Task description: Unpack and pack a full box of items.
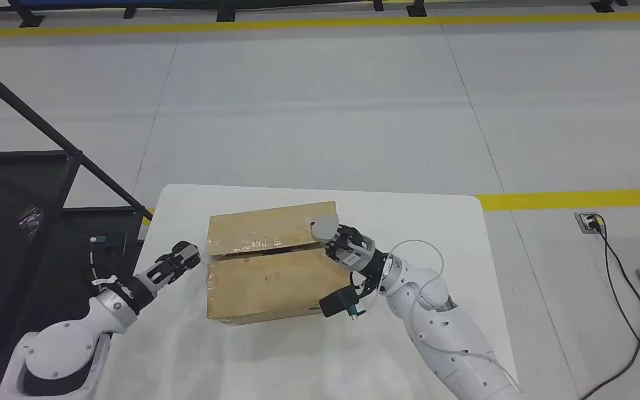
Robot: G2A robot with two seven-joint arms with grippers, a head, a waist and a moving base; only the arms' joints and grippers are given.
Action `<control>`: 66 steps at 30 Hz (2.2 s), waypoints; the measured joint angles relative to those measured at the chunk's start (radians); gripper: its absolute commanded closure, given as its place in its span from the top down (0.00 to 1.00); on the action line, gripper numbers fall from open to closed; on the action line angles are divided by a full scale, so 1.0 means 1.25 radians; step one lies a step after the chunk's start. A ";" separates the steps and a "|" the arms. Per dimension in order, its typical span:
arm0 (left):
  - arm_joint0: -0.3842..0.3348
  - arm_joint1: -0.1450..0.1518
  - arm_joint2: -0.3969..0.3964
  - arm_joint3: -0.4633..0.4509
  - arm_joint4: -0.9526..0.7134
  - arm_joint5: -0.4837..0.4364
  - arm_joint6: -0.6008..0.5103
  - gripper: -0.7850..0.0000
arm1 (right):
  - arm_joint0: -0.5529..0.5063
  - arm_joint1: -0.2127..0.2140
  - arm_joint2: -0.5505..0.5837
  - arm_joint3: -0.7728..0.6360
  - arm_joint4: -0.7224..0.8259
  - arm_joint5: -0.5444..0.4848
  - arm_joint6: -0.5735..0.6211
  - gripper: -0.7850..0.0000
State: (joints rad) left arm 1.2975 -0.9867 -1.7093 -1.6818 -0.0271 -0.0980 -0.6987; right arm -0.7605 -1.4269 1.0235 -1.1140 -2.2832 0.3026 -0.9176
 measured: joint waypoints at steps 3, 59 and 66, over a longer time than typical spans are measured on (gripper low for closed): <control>-0.008 0.002 0.002 0.008 0.001 0.004 -0.018 0.00 | -0.015 0.004 0.008 -0.021 -0.003 -0.002 0.010 0.00; -0.019 0.013 -0.023 0.047 -0.146 -0.080 0.018 0.80 | -0.179 0.027 0.036 -0.184 0.067 -0.122 0.181 0.00; 0.015 0.013 -0.024 -0.009 -0.200 -0.103 -0.031 1.00 | -0.189 0.029 0.037 -0.198 0.079 -0.147 0.201 0.00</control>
State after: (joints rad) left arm 1.3163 -0.9707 -1.7387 -1.6929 -0.2770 -0.2263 -0.7374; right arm -0.9967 -1.3909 1.0702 -1.3614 -2.1847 0.1194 -0.6667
